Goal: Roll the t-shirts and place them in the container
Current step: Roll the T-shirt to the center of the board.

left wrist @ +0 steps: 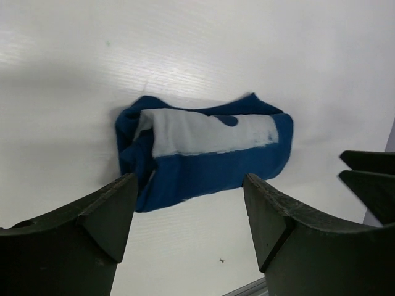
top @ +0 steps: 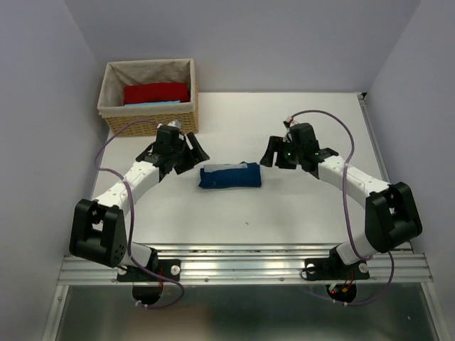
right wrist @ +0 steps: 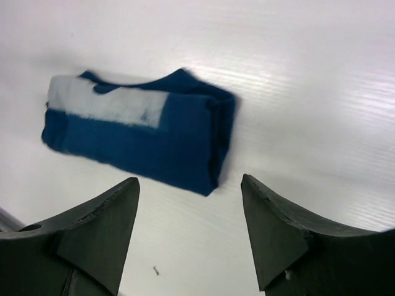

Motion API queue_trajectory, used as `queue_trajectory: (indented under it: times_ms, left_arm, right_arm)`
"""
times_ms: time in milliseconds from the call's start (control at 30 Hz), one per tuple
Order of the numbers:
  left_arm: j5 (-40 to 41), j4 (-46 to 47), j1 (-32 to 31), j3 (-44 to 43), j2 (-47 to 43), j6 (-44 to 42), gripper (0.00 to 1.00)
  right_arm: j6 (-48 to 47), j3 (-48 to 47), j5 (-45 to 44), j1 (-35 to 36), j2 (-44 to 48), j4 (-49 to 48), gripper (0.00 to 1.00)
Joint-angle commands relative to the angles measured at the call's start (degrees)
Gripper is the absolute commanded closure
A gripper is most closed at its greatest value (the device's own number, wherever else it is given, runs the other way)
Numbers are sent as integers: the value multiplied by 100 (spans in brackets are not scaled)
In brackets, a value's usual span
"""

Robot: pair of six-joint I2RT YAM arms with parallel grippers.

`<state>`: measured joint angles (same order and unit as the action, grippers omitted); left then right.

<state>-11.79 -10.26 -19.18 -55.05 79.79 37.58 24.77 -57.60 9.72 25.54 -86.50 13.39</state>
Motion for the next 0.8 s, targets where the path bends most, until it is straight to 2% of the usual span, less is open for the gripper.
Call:
queue_trajectory:
  times_ms: [0, 33, 100, 200, 300, 433, 633, 767]
  left_arm:
    - [-243, 269, 292, 529, -174, 223, 15]
    - [-297, 444, 327, 617, -183, 267, 8]
    - [-376, 673, 380, 802, -139, 337, 3]
    - [-586, 937, 450, 987, 63, 443, 3]
    - [-946, 1394, 477, 1171, 335, 592, 9]
    - [-992, 1668, 477, 1409, 599, 733, 17]
    - [-632, 1677, 442, 1576, 871, 636, 18]
    - [-693, 1852, 415, 1603, 1073, 706, 20]
  right_arm:
    - [405, 284, 1004, -479, 133, -529, 24]
    - [440, 311, 1076, -480, 142, -556, 23]
    - [510, 346, 1199, -550, 125, -618, 21]
    - [537, 355, 1199, -603, 89, -627, 20]
    - [528, 373, 1156, -603, 89, -636, 20]
    - [519, 443, 1094, -603, 124, -627, 20]
    - [511, 513, 1076, -603, 124, -627, 19]
    - [528, 487, 1068, -603, 63, -627, 20]
